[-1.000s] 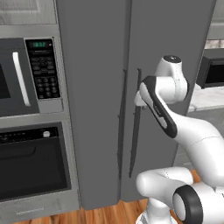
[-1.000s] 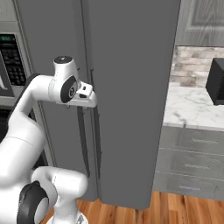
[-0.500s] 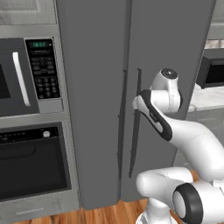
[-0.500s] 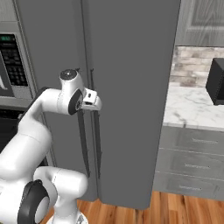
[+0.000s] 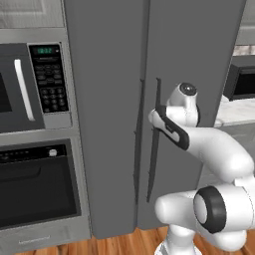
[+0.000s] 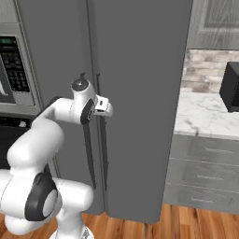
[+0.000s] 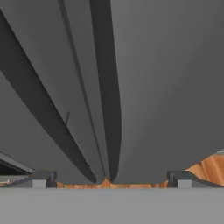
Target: Retrieve a lemon from the fridge and place it on the cutting board with the fish.
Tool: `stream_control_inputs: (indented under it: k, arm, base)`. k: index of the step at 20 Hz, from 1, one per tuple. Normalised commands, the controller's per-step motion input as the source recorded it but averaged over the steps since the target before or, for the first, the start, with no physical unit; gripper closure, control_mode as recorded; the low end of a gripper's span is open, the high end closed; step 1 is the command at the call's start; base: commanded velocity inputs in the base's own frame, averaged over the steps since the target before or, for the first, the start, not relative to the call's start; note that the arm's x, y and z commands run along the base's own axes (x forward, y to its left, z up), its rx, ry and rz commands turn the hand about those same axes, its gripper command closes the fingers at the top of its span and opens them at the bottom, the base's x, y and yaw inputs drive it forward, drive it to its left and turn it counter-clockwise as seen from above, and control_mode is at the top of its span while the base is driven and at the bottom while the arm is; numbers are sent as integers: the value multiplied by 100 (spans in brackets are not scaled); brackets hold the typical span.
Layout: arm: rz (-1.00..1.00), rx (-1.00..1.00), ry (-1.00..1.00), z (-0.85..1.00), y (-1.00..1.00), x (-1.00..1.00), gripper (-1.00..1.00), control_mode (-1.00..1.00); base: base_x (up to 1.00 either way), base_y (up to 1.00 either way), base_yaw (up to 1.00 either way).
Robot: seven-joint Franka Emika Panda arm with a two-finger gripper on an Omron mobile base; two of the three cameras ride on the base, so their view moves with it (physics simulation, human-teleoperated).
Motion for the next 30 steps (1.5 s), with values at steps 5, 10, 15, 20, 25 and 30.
stream_control_inputs:
  k: [5, 10, 15, 20, 25, 30]
  arm:
    - [0, 0, -7, -17, 0, 41, -100, -100]
    - [0, 0, -6, -22, 0, 39, -100, -100]
    - [0, -1, -6, -18, 0, 38, -100, -100]
    - [0, 0, -1, -7, 0, 44, -100, -100]
    - [0, 0, -2, -9, 0, 41, -100, -100]
    - [0, 0, -4, -10, 0, 47, 100, -100]
  base:
    - [0, 0, 0]
    - [0, 0, 0]
    - [0, 0, 0]
    - [0, 0, 0]
    - [0, 0, 0]
    - [0, 0, 0]
